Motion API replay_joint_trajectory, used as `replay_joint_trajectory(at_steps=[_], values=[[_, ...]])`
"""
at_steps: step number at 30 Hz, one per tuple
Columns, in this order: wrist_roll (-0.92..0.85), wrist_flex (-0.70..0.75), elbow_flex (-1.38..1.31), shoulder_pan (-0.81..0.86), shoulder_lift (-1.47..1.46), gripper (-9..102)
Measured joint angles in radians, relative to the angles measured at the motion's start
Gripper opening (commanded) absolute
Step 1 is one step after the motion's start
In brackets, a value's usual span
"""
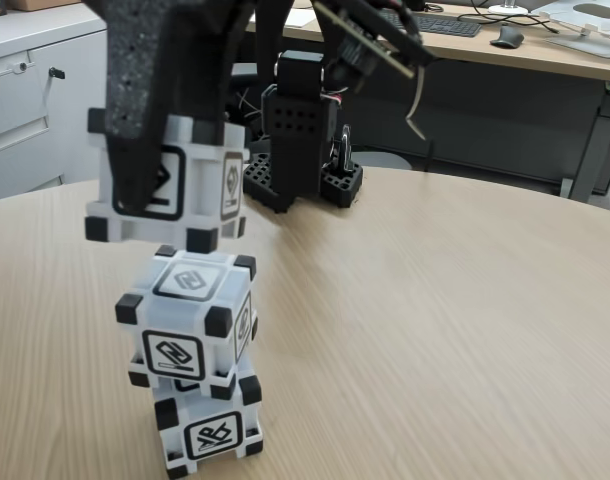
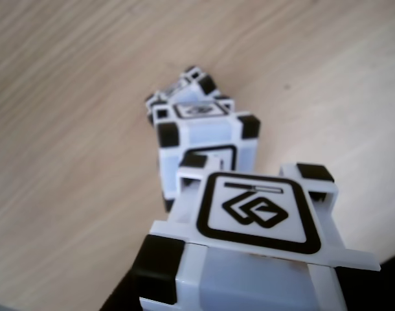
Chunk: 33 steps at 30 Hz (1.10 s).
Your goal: Stack cubes from left to right.
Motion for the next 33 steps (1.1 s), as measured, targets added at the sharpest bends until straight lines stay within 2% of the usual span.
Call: replay_joint_trajectory(at_steps=[27, 28, 30, 33], values=[[0.032, 0.0, -0.002, 0.0, -0.066, 0], [0.032, 0.0, -0.002, 0.0, -0.066, 1], [0.032, 0.0, -0.002, 0.0, -0.066, 14], [0.034, 0.0, -0.002, 0.0, -0.066, 26]])
